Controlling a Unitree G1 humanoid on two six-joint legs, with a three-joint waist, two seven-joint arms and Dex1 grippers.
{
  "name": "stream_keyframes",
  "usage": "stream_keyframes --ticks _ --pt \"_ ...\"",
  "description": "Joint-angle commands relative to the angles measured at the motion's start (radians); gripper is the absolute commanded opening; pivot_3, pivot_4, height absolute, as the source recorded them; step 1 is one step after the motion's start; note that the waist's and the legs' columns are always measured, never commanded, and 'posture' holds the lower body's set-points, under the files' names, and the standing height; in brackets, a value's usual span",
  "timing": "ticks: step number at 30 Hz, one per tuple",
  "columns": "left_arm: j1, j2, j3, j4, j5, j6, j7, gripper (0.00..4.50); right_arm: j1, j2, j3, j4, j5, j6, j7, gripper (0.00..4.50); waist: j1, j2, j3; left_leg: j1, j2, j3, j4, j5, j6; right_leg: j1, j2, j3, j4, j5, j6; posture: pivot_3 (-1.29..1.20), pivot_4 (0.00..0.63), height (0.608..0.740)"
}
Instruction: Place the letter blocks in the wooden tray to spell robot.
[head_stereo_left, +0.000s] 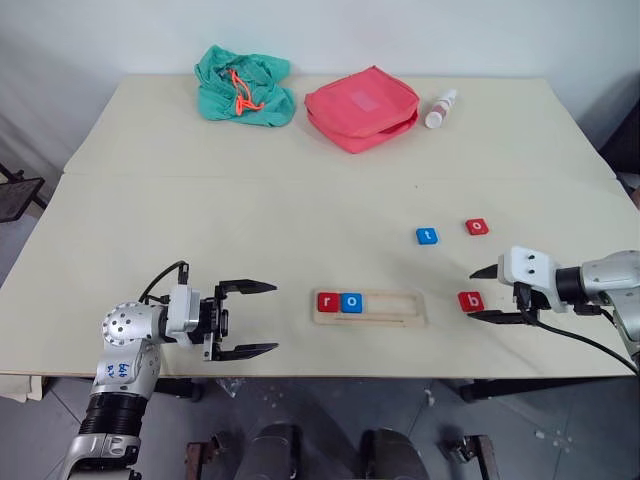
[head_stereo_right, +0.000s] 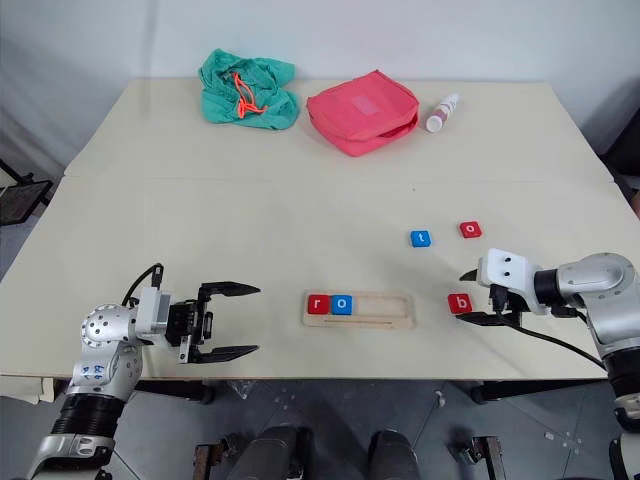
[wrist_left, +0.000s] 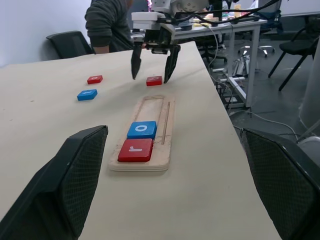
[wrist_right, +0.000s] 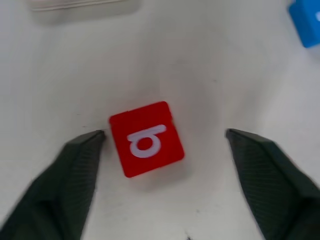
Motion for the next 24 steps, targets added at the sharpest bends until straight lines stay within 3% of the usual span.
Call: stream_keyframes --ticks 1,4,5,8,13,18,24 --pt "0.009 0.01 0.015 -0.043 -0.013 -0.003 0.007 4.5 -0.007 0.007 0.009 0.027 -0.035 -0.004 -0.002 2.6 0.0 0.0 0.0 0.0 0.0 0.0 0.0 0.0 0.0 0.0 0.0 0.0 0.0 0.0 0.0 0.0 0.15 0.74" --pt "0.007 0.009 0.011 -0.041 -0.013 -0.003 0.004 4.5 -0.002 0.01 -0.001 0.009 -0.03 0.007 -0.013 1.6 -0.001 0.0 0.0 0.0 0.0 0.0 0.001 0.0 0.0 0.0 0.0 0.0 0.0 0.0 0.0 0.0 0.15 0.74" --pt "0.006 0.009 0.009 -0.039 -0.014 -0.003 0.0 4.5 0.005 0.01 -0.014 -0.017 -0.014 0.029 -0.016 1.48 -0.001 0.0 0.0 0.0 0.0 0.0 0.0 0.0 0.0 0.0 0.0 0.0 0.0 0.0 0.0 0.0 0.15 0.74" --pt "-0.001 0.008 0.006 -0.028 -0.017 -0.004 -0.014 4.5 0.015 0.008 -0.048 -0.118 0.039 0.118 -0.022 1.48 -0.001 0.0 0.0 0.0 0.0 0.0 0.0 0.0 0.0 0.0 0.0 0.0 0.0 0.0 0.0 0.0 0.15 0.74" --pt "-0.026 0.015 0.016 0.029 -0.015 -0.023 -0.055 4.5 -0.003 0.001 -0.096 -0.378 0.156 0.434 -0.07 1.48 0.0 0.001 0.0 0.0 0.001 0.001 0.0 0.0 0.0 -0.001 0.0 0.0 0.0 0.0 0.0 0.0 0.15 0.74" --pt "-0.058 0.018 0.018 0.091 -0.003 -0.05 -0.081 4.5 -0.052 0.027 -0.042 -0.602 0.213 0.705 -0.106 1.48 0.001 0.001 0.0 -0.001 0.0 0.0 -0.001 0.0 0.0 -0.002 0.0 0.001 0.0 0.0 0.0 0.0 0.15 0.74" --pt "-0.086 0.014 0.011 0.123 0.001 -0.07 -0.078 4.5 -0.104 0.113 0.085 -0.689 0.168 0.798 -0.193 1.48 0.003 0.0 0.0 -0.001 -0.001 -0.002 0.0 0.0 0.0 -0.002 0.0 0.001 0.0 0.0 0.0 0.0 0.15 0.74"
